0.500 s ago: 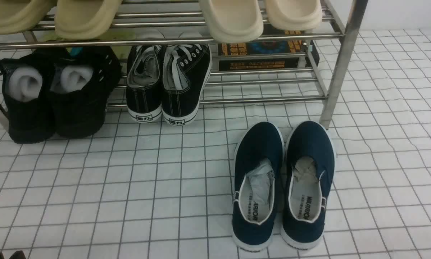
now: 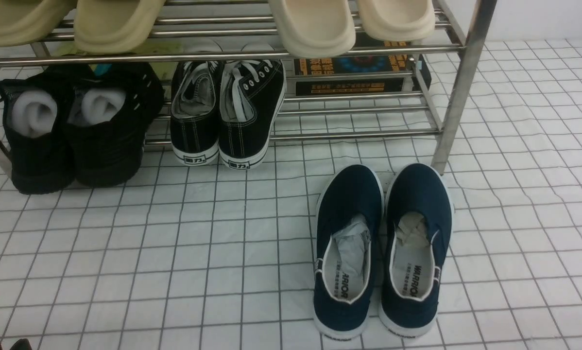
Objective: Take the shoes off the shelf with your hand from the white checkered tablecloth.
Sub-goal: 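Grasp the leftmost shoe on the bottom shelf of the shoe rack with the left gripper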
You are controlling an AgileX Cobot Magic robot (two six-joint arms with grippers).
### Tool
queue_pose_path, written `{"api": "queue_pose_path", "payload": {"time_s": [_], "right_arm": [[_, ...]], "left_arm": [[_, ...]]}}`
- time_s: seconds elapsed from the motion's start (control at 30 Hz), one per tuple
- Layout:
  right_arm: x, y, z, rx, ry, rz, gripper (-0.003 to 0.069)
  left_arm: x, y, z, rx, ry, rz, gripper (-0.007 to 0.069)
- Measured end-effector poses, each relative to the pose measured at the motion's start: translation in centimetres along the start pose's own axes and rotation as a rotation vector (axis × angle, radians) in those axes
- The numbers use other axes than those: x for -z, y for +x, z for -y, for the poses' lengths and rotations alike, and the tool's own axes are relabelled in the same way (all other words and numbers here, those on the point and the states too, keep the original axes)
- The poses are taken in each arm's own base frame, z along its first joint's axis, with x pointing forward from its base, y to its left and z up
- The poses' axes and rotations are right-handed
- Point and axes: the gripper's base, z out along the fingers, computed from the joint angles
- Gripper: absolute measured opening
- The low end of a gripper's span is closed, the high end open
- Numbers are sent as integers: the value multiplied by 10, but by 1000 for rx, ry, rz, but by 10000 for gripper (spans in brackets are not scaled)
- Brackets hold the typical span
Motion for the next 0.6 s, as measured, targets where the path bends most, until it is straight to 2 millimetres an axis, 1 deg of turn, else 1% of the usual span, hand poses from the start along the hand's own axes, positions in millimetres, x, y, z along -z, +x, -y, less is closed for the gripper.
{"api": "queue_pose_path", "payload": {"time_s": [0.17,0.23,0.3,0.33,0.37,0.4,0.43,0.47,0.5,0.53,0.57,0.6], "right_arm": [[0,0,0,0,0,0,158],[0,0,0,0,0,0,158],[0,0,0,0,0,0,159],[0,0,0,0,0,0,160],[0,0,0,0,0,0,162],[0,0,0,0,0,0,162],[0,0,0,0,0,0,163],[0,0,0,0,0,0,164],[0,0,0,0,0,0,166],[0,0,0,0,0,0,167],[0,0,0,0,0,0,169],[0,0,0,0,0,0,169]], "left_arm": [[0,0,0,-1,-1,0,240],[0,0,1,35,7,2,240],[0,-1,5,279,56,9,240],[0,-1,6,341,69,7,240],[0,-1,10,566,113,-6,240],[1,-2,13,748,147,-21,240],[1,-3,15,882,171,-34,240],[1,-3,15,907,176,-37,240],[1,-4,17,1049,203,-53,240],[2,-5,18,1130,216,-60,240],[2,-6,19,1188,225,-62,240],[2,-6,19,1194,226,-60,240]]}}
